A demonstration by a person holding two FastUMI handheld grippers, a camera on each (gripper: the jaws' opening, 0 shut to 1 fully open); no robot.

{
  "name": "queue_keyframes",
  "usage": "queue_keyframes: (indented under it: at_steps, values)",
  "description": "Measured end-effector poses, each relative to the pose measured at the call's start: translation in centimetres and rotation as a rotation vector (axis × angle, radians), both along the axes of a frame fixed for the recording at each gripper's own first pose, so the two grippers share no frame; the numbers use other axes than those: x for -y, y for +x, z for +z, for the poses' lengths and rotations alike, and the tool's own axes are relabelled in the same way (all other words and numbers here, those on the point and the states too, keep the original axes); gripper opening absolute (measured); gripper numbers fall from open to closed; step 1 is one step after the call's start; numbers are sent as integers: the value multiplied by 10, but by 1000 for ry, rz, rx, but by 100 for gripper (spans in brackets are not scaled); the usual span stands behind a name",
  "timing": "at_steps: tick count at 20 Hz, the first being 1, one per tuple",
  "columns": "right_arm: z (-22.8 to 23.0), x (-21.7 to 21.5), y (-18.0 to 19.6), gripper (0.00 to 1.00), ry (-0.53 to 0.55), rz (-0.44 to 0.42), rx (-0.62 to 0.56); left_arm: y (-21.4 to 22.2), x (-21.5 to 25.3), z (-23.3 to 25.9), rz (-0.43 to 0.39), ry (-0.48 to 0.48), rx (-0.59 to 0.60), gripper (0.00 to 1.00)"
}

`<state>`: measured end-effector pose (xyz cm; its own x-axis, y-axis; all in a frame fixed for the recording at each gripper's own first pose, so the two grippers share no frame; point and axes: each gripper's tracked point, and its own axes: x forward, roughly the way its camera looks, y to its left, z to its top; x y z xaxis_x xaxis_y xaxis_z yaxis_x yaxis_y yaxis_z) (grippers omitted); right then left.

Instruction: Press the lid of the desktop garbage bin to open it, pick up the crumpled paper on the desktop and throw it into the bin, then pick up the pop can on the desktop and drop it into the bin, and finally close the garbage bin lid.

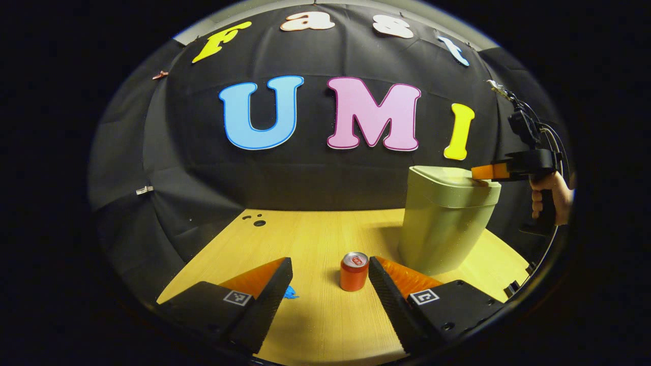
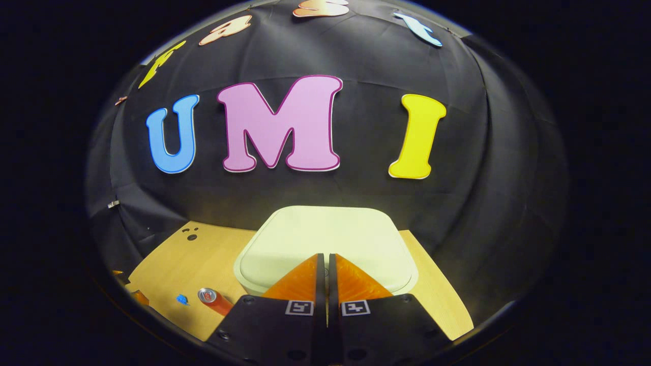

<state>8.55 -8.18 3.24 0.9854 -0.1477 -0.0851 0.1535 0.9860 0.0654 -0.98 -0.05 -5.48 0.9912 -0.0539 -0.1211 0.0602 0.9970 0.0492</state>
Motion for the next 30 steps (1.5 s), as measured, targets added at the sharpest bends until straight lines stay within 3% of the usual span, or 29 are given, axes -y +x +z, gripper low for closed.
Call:
queue_keyframes:
  at_steps: [8,12,18,24,26,30]
  values:
    - [32,-22,-36,5,-21,-25,78,-26,-20,1,-50,-24,14,96]
    - [30,-41,-54,5,-38,-35,84,-35,-31,-7,-92,-1,17,100]
    - [11,-65,-80,8,-2,-33,67,-46,-45,-22,-113,-67,-10,96]
    - [-9,-71,-79,5,34,-13,39,-31,-53,-35,-116,-50,-36,95]
    - [-21,-69,-77,8,45,-12,16,-17,-59,-41,-100,-39,-45,95]
    - [-38,-57,-77,5,42,-21,-23,19,-80,-52,-48,-74,-81,95]
